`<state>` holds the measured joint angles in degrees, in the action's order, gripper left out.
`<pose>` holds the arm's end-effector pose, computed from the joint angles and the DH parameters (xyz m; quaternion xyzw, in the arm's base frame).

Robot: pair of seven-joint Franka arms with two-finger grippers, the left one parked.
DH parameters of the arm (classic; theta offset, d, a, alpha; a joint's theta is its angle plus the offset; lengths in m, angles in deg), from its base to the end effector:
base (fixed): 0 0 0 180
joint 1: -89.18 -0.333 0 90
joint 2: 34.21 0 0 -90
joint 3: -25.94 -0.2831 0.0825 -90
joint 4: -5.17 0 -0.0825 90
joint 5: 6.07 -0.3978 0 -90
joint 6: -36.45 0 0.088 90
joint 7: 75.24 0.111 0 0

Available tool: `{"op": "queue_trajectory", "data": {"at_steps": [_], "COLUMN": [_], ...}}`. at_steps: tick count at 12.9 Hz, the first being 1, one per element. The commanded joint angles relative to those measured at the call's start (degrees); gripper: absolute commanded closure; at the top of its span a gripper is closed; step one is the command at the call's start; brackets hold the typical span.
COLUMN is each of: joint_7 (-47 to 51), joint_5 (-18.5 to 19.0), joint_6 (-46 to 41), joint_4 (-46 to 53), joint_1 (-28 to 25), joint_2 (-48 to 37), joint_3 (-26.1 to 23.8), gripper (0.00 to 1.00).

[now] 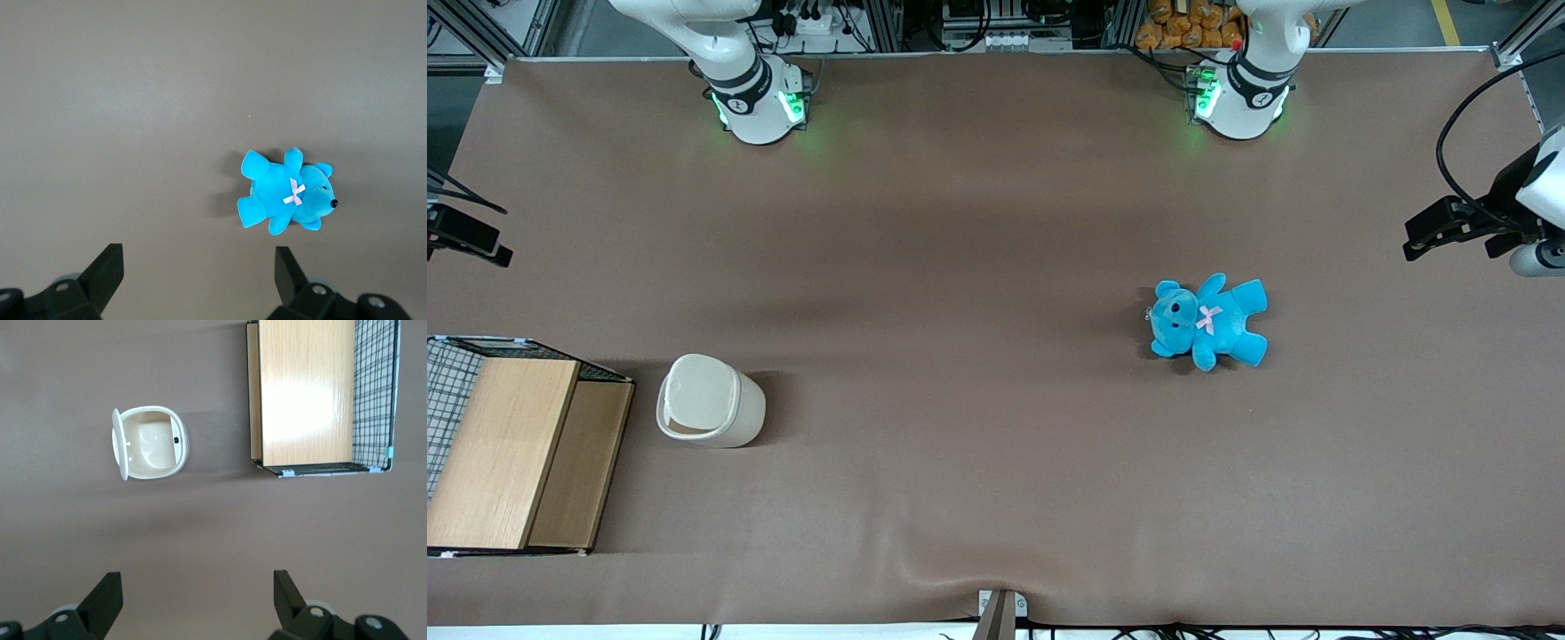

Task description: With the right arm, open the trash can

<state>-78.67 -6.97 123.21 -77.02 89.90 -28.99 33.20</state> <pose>0.5831 -0.0765 0.5962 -0.9992 0.0391 0.0051 0.0026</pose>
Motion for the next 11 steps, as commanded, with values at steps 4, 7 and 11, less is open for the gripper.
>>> {"op": "queue_trajectory", "data": {"at_steps": [4,7,11], "joint_7": [-1.23,-1.14,-1.05], "joint_5": [1.95,1.86,1.69], "joint_6": [0.86,0.95,0.69], "joint_4": [-0.78,-0.52,-0.52], "joint_1": [0.42,0.42,0.51], "joint_2": [-0.74,-0.38,-0.21], "joint_3": [-0.58,-0.58,-0.58], "gripper": [0.0,0.0,0.0]}}
